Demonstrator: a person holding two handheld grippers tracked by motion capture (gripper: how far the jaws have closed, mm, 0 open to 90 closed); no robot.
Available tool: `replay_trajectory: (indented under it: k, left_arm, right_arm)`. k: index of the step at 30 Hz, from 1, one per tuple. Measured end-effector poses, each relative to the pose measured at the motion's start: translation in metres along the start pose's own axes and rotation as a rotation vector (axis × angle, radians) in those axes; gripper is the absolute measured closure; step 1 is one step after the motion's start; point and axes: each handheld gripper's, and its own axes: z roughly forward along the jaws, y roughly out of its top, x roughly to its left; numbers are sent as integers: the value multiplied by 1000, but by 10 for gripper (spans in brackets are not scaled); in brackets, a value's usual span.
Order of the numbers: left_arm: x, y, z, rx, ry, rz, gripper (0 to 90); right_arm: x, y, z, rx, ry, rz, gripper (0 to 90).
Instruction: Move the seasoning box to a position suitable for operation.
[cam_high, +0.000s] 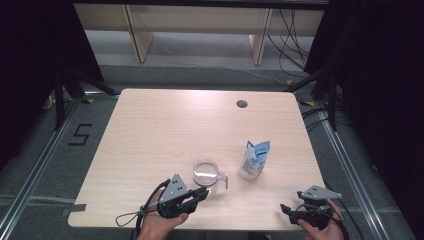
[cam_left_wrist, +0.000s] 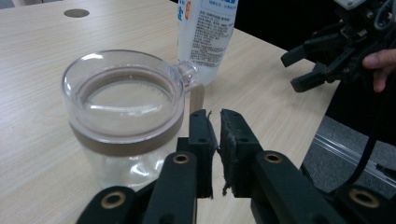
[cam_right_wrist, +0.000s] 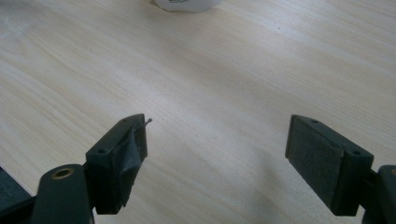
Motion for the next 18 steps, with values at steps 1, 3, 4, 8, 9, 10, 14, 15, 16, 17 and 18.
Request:
replay_trajectory:
  k: [1, 3, 4, 8, 9, 10, 14, 15, 16, 17, 18]
  left_arm:
    - [-1, 2, 1, -5, -4, -5, 849]
    - [-1, 5, 3, -5, -10, -5, 869]
    - [-2, 8, 5, -13, -16, -1, 869]
    - [-3, 25, 18, 1, -20, 15, 892]
    - [-2, 28, 20, 5, -14, 22, 893]
    - [-1, 31, 22, 6, -13, 27, 893]
    - [0, 40, 30, 17, -9, 33, 893]
    - [0, 42, 32, 17, -11, 28, 893]
    - [0, 45, 37, 18, -16, 26, 893]
    - [0, 45, 37, 18, -16, 26, 893]
    - [0, 47, 40, 13, -17, 21, 893]
  right_arm:
    - [0, 0, 0, 0, 2, 3, 216]
    - [0, 0, 0, 0, 4, 6, 216]
    - [0, 0, 0, 4, 0, -2, 216]
    - [1, 0, 2, -9, 2, 17, 216]
    - [1, 0, 1, -3, 0, 17, 216]
    - [1, 0, 1, -5, -5, 15, 216]
    - [1, 0, 1, -2, 1, 24, 216]
    - [-2, 0, 1, 1, -1, -23, 216]
    - [1, 0, 1, 10, 9, 18, 216]
    - [1, 0, 1, 10, 9, 18, 216]
    - [-3, 1, 2, -13, 6, -38, 216]
